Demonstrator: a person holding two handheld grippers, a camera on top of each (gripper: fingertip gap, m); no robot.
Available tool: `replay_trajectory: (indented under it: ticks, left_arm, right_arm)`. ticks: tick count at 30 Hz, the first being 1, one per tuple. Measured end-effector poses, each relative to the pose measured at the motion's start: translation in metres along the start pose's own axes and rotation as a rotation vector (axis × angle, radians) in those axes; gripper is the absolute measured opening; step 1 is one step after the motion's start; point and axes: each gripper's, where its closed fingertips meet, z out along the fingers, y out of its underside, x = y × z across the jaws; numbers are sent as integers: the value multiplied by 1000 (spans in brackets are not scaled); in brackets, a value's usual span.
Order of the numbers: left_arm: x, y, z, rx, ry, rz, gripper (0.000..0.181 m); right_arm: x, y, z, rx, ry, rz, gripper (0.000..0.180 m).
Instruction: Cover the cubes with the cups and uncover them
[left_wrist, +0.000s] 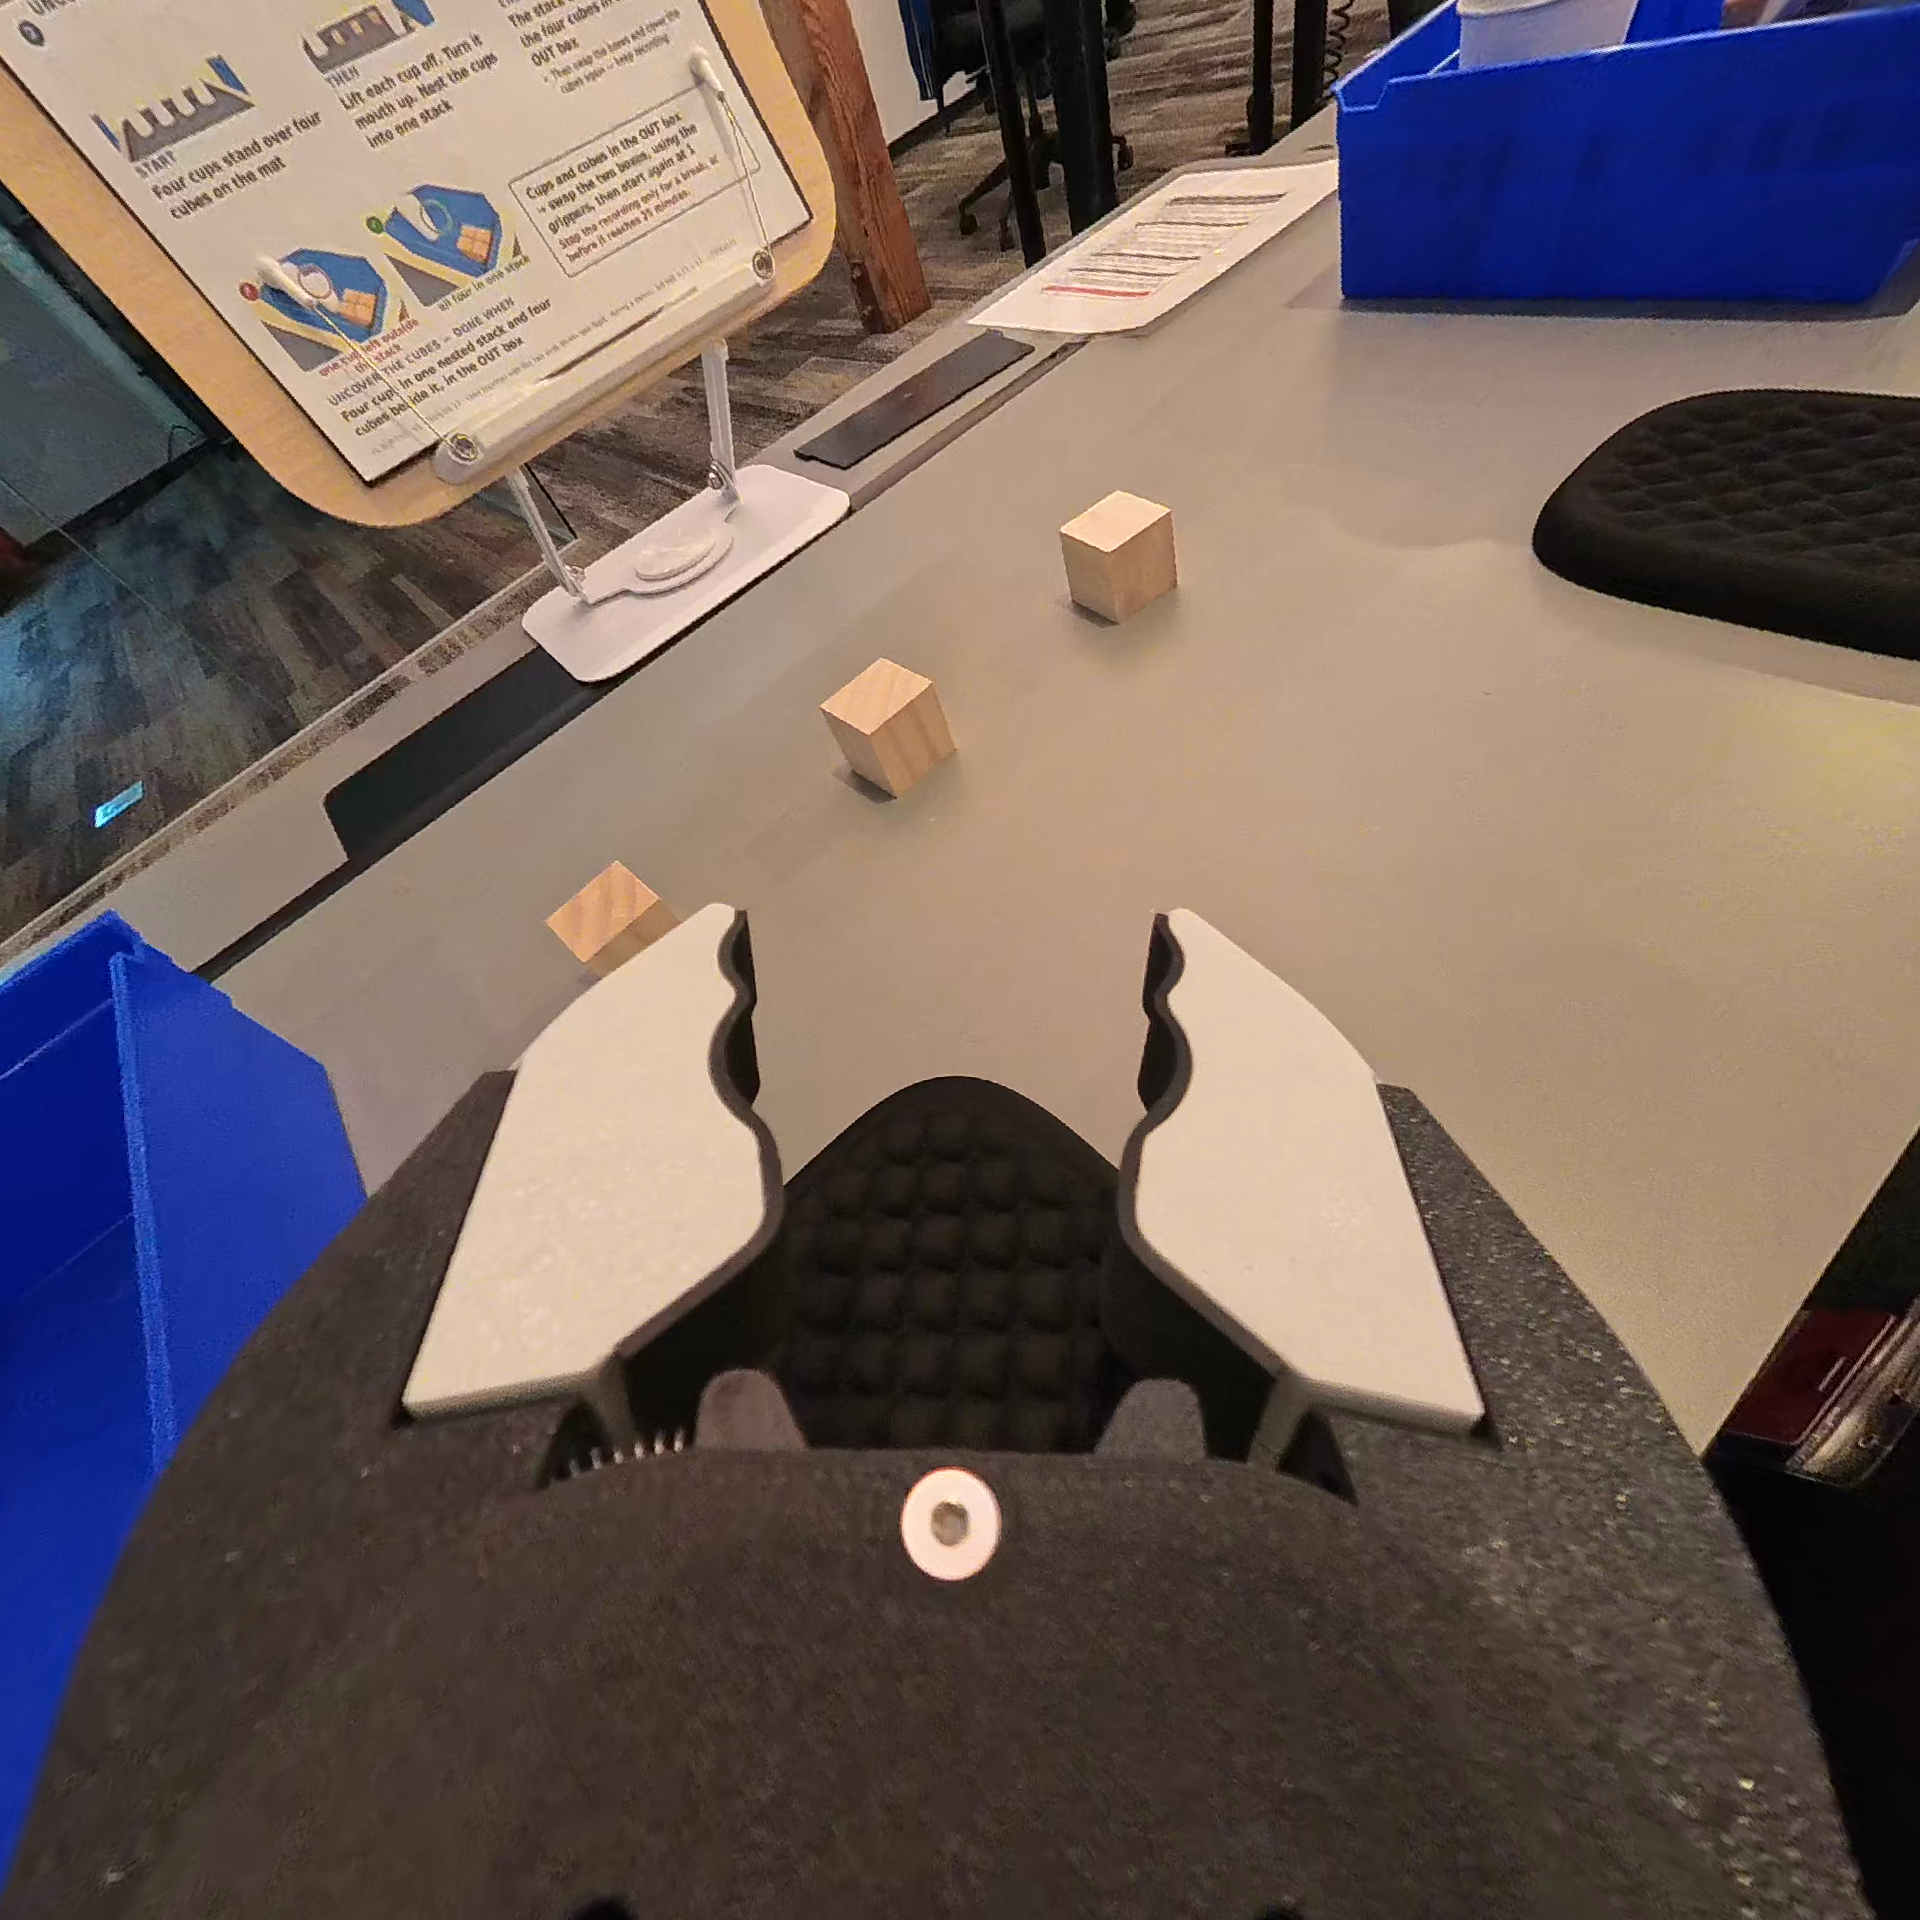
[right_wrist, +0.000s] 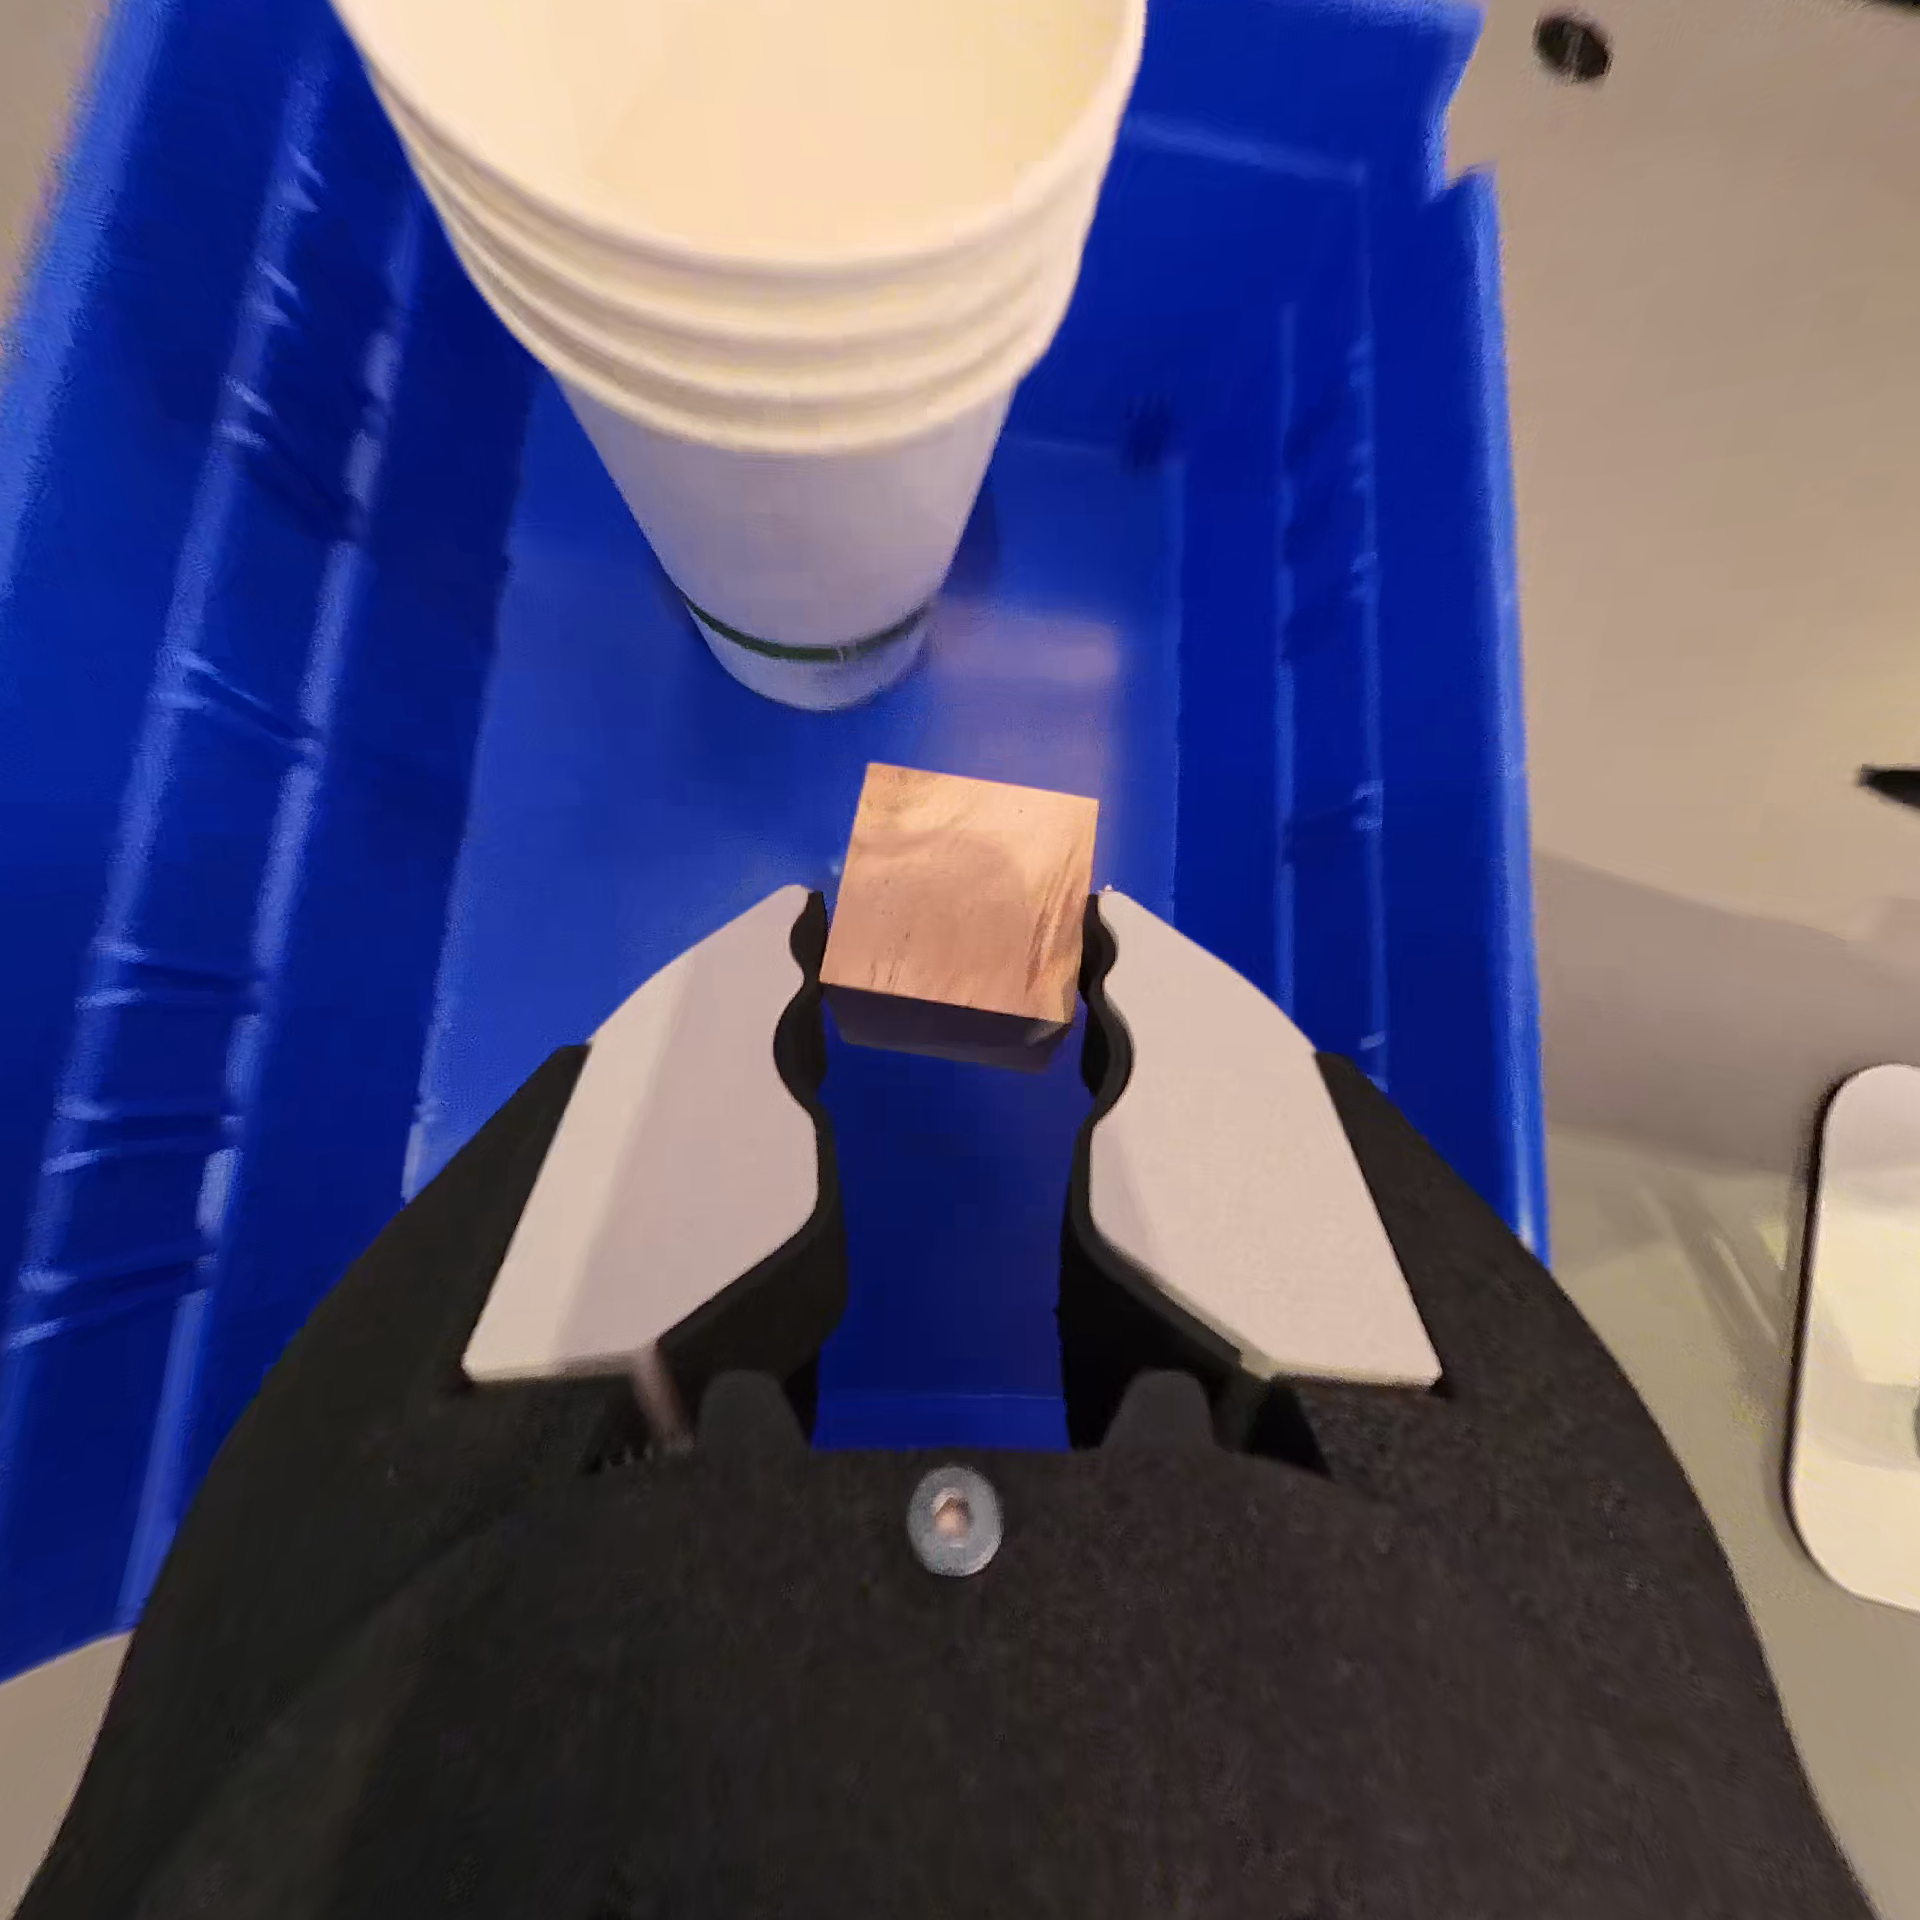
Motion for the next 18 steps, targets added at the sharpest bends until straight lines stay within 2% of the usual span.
replay_trajectory:
  ticks: [4, 14, 18]
  left_arm:
    - [2, -2, -3, -8, -1, 17, 71]
    - [5, 0, -4, -26, 6, 23, 71]
    - [7, 2, -2, -37, 9, 36, 72]
  right_arm:
    - [5, 21, 20, -91, 24, -23, 47]
    - [10, 26, 32, -118, 24, -11, 47]
    - [12, 34, 33, -184, 17, 4, 47]
